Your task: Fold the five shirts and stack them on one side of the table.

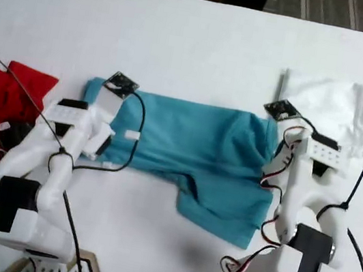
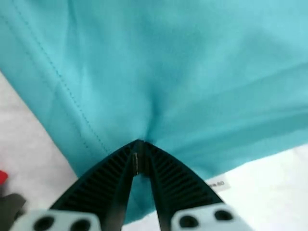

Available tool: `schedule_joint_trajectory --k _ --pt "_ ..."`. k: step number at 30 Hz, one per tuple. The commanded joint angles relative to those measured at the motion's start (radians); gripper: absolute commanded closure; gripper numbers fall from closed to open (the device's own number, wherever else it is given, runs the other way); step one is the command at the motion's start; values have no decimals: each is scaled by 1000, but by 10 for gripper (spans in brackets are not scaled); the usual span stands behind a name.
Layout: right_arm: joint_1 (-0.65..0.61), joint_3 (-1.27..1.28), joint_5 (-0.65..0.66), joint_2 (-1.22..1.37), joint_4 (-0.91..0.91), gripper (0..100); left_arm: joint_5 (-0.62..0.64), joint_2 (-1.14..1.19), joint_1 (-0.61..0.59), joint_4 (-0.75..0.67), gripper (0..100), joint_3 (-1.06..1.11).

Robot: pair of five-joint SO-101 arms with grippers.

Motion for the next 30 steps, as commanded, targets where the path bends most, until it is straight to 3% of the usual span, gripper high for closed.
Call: schedule_joint_trajectory --k 1,6,12,19,26,30 --pt "13 -54 29 -162 105 795 9 2 -18 -32 973 4" --pt "-56 35 81 -412 257 794 9 2 -18 -32 973 4" --pt "-295 321 149 -641 236 793 9 2 -18 -32 973 4" --pt "-420 540 114 -642 93 687 9 2 -18 -32 973 4" --pt "-535 560 110 -638 88 686 9 2 -18 -32 973 4" --pt "-532 562 107 -636 28 687 9 2 -18 -32 973 4"
